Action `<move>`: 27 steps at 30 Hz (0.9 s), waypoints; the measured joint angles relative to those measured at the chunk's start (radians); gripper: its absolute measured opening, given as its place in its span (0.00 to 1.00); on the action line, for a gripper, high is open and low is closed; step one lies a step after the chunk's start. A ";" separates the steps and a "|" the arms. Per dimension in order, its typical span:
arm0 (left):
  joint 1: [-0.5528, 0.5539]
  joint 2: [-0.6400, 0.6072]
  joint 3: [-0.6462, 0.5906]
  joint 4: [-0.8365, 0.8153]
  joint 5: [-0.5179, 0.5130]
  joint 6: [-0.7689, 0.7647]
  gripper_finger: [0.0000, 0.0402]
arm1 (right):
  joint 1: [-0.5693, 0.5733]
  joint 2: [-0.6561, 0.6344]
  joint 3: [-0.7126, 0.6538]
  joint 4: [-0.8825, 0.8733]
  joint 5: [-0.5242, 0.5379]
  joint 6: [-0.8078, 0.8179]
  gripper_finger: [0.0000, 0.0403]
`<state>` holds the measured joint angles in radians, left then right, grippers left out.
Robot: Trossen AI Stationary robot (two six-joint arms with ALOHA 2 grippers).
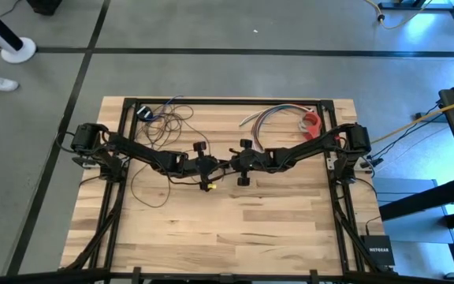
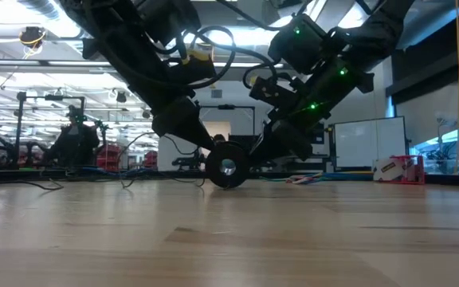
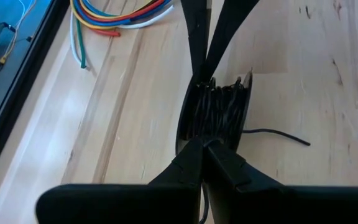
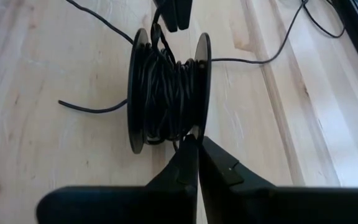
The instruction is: Coiling cords
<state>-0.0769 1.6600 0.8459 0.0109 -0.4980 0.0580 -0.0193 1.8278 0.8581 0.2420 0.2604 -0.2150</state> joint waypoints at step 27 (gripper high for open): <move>-0.017 -0.091 0.044 -0.181 0.000 0.017 0.39 | 0.000 0.000 -0.001 0.000 0.000 0.000 0.01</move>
<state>-0.0937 1.5686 0.8898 -0.1706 -0.4984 0.0752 -0.0196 1.8282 0.8570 0.2417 0.2604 -0.2153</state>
